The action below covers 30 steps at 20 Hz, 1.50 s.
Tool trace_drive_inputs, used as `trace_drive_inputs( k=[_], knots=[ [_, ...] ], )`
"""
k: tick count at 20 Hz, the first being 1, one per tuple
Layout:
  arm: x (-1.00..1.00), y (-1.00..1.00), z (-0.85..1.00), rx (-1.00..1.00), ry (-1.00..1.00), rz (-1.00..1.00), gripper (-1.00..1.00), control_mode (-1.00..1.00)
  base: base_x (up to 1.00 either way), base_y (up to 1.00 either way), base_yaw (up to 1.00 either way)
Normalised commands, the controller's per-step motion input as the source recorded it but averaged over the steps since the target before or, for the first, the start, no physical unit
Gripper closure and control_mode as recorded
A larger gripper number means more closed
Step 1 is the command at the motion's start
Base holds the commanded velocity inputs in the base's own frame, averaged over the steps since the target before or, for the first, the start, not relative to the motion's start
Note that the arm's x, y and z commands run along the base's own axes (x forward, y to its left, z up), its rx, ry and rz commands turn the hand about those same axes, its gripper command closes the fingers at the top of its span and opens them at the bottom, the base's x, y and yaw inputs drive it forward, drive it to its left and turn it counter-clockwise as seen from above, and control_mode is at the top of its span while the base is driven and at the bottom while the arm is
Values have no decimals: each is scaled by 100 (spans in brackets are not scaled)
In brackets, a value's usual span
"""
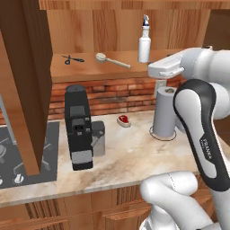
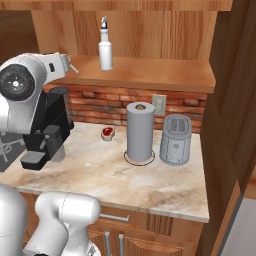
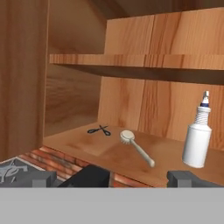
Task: Pick the dish brush and spray from the cabinet and place them on the counter.
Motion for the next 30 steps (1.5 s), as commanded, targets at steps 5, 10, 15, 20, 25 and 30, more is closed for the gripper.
trace_drive_inputs(
  k=[5,10,15,20,25,30],
  knots=[
    [25,0,-6,0,0,0,-100,-100,0,0,0],
    [26,0,0,0,7,0,-100,-100,0,0,0],
    [22,0,0,0,13,0,-100,-100,0,0,0],
    [18,0,0,0,11,0,-100,-100,0,0,0],
    [18,2,-1,0,4,0,-100,-100,0,0,0],
    [13,6,-4,0,0,0,-100,-100,0,0,0]
  ],
)
